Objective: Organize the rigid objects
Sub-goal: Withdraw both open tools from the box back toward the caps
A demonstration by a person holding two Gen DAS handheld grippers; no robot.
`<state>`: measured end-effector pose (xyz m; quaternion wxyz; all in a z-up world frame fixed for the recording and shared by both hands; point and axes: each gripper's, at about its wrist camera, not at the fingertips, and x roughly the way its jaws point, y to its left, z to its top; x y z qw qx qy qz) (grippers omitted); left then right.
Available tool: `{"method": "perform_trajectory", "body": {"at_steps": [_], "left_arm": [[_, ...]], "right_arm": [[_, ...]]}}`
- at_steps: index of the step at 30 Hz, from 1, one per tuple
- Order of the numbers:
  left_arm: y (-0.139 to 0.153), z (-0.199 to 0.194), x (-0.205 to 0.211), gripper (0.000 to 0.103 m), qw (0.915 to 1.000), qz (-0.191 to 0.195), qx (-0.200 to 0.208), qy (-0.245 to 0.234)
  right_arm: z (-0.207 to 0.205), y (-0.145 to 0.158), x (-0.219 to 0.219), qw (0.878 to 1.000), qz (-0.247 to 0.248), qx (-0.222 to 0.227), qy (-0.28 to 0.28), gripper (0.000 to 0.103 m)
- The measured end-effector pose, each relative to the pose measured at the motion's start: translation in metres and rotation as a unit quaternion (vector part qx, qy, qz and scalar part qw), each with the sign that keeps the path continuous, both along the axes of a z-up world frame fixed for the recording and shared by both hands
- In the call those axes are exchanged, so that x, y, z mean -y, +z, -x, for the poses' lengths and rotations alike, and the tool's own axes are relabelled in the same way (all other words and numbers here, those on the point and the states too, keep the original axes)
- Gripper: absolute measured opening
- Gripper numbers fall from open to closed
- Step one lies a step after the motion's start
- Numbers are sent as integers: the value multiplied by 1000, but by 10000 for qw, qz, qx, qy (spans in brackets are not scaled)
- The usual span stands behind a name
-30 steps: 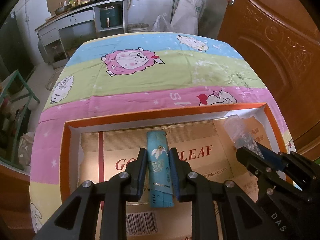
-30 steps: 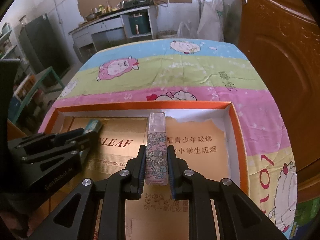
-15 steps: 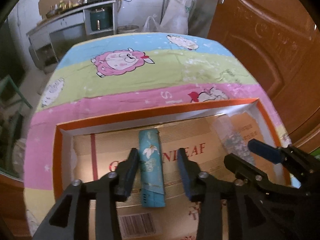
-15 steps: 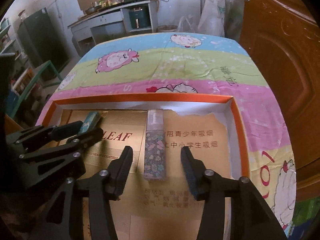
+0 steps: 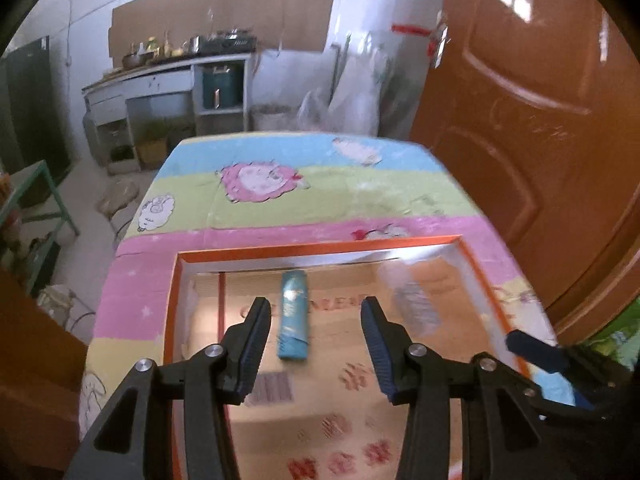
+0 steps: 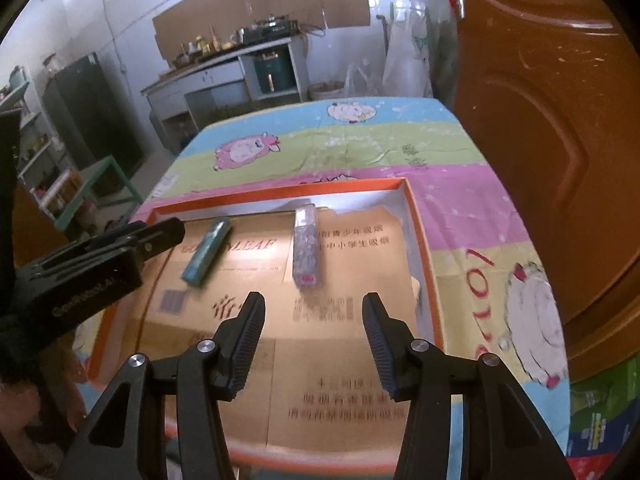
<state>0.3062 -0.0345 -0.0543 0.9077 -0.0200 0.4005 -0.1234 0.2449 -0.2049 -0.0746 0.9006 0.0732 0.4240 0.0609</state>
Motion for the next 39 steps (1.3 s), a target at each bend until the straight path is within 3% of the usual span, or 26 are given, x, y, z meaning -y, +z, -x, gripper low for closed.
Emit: {"method": "perform_trajectory", "body": {"at_steps": [8, 12, 23, 31, 36, 39], "left_arm": [[27, 62, -15, 47, 9993, 165, 309, 138], [38, 82, -19, 47, 9987, 34, 446, 226], [51, 139, -32, 47, 9976, 86, 627, 277], [53, 172, -32, 47, 9972, 99, 725, 120], [47, 196, -32, 47, 9969, 92, 783, -46], [40, 211, -32, 47, 9971, 38, 748, -132]], "right_arm": [[60, 18, 0, 9994, 136, 304, -57, 52], [77, 23, 0, 9994, 115, 333, -60, 52], [126, 36, 0, 9989, 178, 430, -83, 52], [157, 44, -1, 9983, 199, 552, -23, 58], [182, 46, -8, 9968, 158, 719, 298, 71], [197, 42, -12, 9962, 216, 731, 415, 71]]}}
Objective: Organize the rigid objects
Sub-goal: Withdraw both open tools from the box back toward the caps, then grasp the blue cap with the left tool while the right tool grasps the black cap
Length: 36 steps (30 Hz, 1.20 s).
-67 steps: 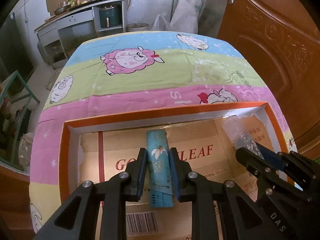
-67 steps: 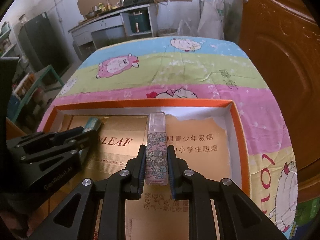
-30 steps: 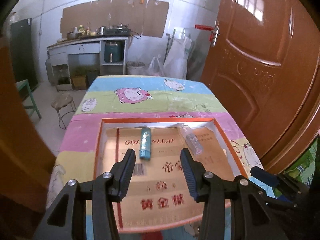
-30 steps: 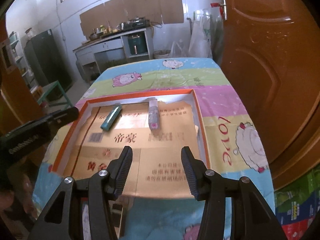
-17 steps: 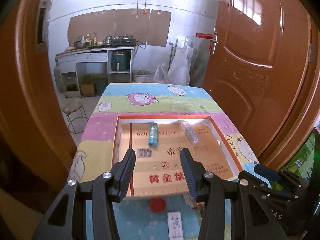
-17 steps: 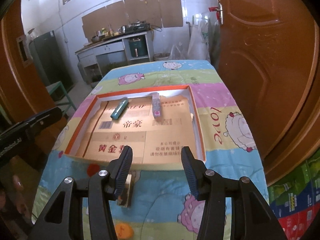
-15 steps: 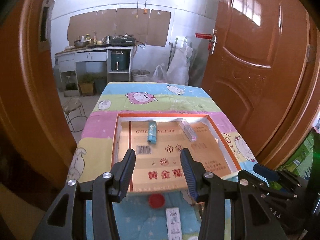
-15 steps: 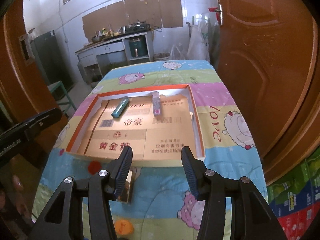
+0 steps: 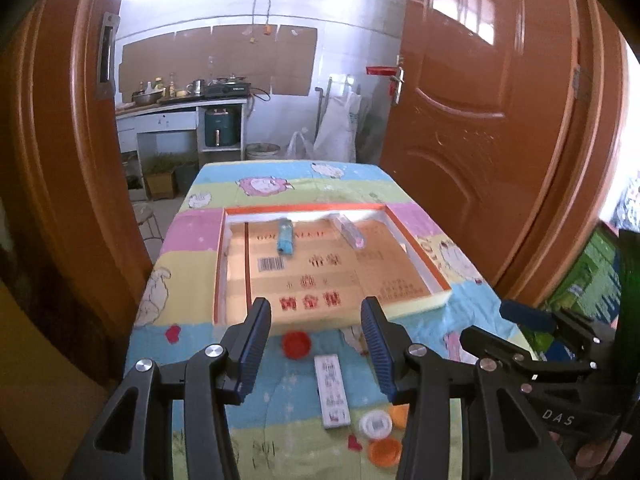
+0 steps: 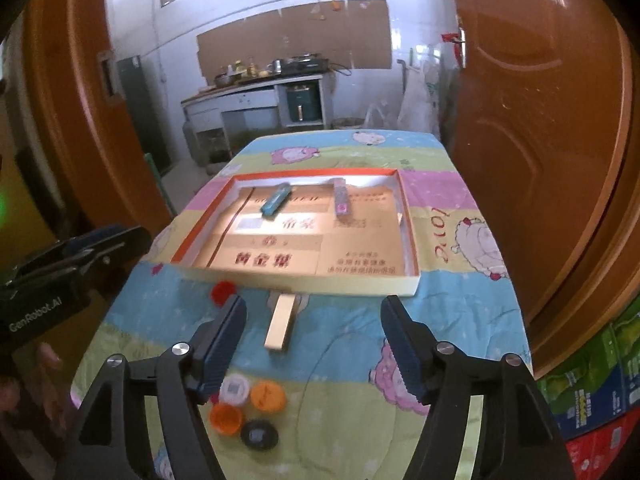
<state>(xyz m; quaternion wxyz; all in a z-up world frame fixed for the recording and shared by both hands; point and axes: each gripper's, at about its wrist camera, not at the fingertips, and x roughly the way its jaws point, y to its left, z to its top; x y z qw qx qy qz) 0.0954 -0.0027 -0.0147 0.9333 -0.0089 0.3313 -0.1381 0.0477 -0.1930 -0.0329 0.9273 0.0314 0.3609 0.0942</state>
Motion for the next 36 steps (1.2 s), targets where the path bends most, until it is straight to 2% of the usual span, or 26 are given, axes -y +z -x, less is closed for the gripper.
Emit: {"method": "perform_trajectory", "body": {"at_steps": [4, 9, 15, 18, 22, 28, 31, 32, 35, 36], "left_arm": [[-16, 19, -2, 47, 9999, -41, -122, -73], [-52, 46, -3, 47, 9984, -37, -509, -236], [-89, 79, 11, 47, 9944, -176, -777, -694], [-100, 87, 17, 47, 9939, -358, -758, -722], [-111, 91, 17, 47, 9943, -392, -722, -684], [-120, 89, 15, 47, 9942, -630, -625, -604], [-120, 91, 14, 37, 9945, -714, -544, -539], [-120, 91, 13, 30, 9949, -700, -530, -503], [-119, 90, 7, 30, 9957, -543, -568, -500], [-118, 90, 6, 30, 9957, -524, -572, -511]], "right_arm": [[19, -12, -3, 9998, 13, -65, 170, 71], [41, -39, -8, 9988, -50, -299, 382, 71], [51, -66, -1, 9981, -17, -573, 245, 71], [55, -70, 2, 9979, -15, -617, 174, 71], [58, -72, 2, 9980, 22, -611, 185, 71], [61, -79, -10, 9969, 212, -614, 441, 71], [62, -84, -19, 9952, 350, -634, 657, 71], [62, -86, -22, 9947, 365, -639, 716, 71], [61, -89, -30, 9935, 427, -605, 862, 63], [59, -91, -33, 9928, 470, -609, 919, 55]]}}
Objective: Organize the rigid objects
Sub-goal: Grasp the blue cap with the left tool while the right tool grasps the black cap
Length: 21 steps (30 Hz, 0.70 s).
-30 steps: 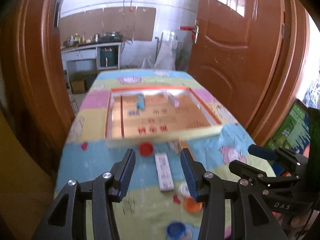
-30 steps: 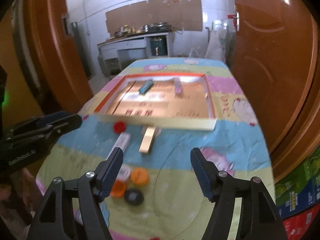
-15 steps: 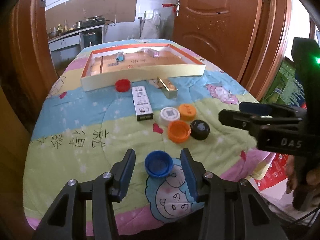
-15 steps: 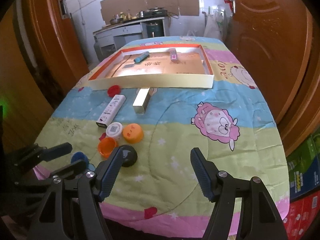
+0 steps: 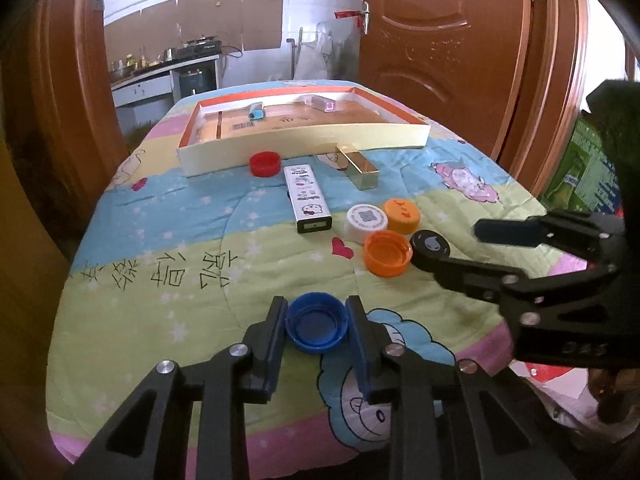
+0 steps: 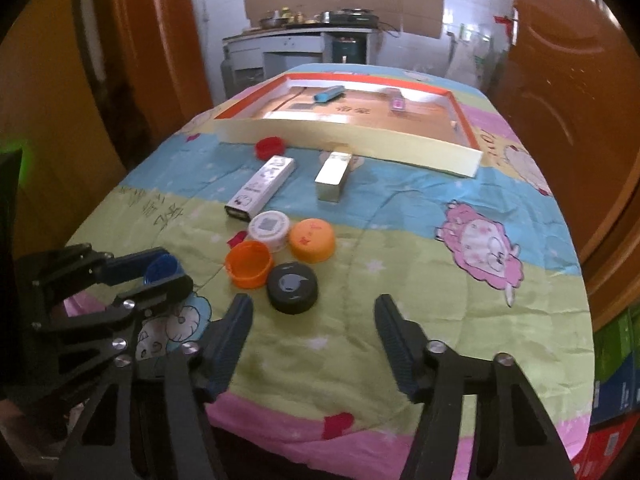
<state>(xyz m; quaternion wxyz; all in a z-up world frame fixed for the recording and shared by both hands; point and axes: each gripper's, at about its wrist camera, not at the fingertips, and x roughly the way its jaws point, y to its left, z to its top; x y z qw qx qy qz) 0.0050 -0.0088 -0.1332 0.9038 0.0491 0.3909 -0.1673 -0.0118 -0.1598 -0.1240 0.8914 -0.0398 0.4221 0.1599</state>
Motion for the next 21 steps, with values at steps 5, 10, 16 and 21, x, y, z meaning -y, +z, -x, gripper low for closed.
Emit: {"method": "perform_trajectory", "body": {"at_steps": [5, 10, 16, 21], "left_arm": [[1, 0, -1, 30, 10000, 35, -16, -2], [4, -3, -5, 30, 9998, 203, -78, 49], [10, -6, -9, 30, 9994, 299, -97, 136], [17, -11, -10, 30, 9993, 337, -62, 171]], "right_arm": [[-6, -7, -10, 9997, 200, 31, 117, 41], [-9, -8, -17, 9993, 260, 105, 255, 30], [-10, -7, -20, 9991, 271, 175, 279, 30], [-7, 0, -14, 9993, 201, 251, 165, 30]]}}
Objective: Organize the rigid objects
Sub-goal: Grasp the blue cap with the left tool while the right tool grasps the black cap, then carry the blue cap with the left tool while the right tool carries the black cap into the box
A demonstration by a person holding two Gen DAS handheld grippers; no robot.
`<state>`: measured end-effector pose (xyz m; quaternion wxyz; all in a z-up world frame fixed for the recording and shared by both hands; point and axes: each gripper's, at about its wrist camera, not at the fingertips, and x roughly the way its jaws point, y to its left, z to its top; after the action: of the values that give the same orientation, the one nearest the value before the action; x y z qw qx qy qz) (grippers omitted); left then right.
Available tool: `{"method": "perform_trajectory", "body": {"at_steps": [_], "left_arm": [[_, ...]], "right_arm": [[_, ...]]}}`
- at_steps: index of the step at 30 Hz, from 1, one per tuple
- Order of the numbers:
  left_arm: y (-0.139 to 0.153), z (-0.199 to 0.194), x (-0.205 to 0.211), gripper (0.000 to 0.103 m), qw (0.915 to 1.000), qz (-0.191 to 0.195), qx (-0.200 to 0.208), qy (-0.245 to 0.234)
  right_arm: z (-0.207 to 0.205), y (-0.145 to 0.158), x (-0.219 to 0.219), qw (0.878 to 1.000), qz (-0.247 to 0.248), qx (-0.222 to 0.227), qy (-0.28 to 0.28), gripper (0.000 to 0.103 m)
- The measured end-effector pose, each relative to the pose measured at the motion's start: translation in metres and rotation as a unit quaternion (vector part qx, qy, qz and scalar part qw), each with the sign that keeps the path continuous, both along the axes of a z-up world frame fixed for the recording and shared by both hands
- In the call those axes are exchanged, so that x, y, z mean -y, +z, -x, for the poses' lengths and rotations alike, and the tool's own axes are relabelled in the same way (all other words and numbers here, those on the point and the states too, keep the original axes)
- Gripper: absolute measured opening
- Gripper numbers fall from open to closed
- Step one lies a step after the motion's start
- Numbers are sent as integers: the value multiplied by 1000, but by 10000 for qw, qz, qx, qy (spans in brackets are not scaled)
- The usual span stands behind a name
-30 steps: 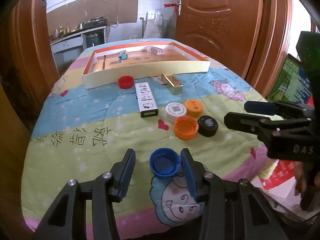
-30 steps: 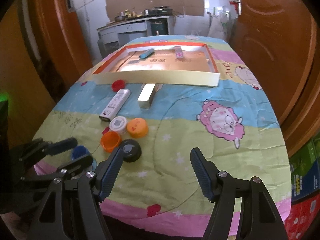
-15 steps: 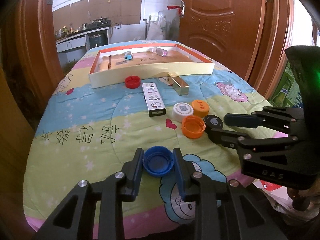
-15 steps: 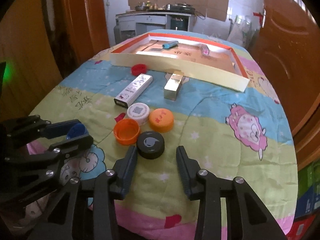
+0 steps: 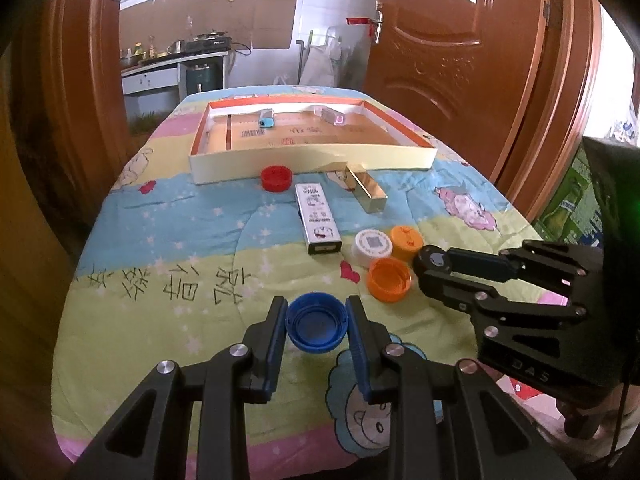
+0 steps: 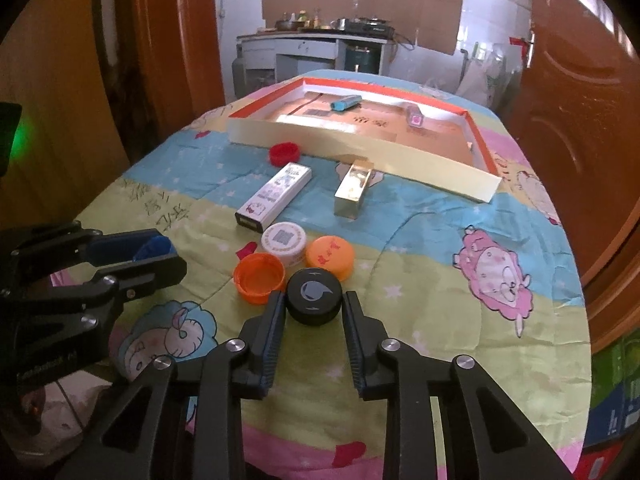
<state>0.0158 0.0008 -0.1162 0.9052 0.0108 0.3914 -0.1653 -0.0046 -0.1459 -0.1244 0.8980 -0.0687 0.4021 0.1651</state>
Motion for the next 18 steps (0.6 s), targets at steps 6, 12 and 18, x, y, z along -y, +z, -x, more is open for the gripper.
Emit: {"method": "perform_trajectory", "body": {"at_steps": [6, 12, 18], "left_arm": [[6, -9, 2, 30, 10000, 56, -13, 31], [13, -22, 1, 30, 9999, 133, -1, 99], [22, -34, 0, 30, 9997, 146, 66, 162]], "right_arm": [[-2, 9, 7, 9998, -128, 22, -127, 30], [-7, 17, 10, 9996, -240, 29, -152, 30], [-14, 21, 11, 9993, -313, 23, -179, 30]]}}
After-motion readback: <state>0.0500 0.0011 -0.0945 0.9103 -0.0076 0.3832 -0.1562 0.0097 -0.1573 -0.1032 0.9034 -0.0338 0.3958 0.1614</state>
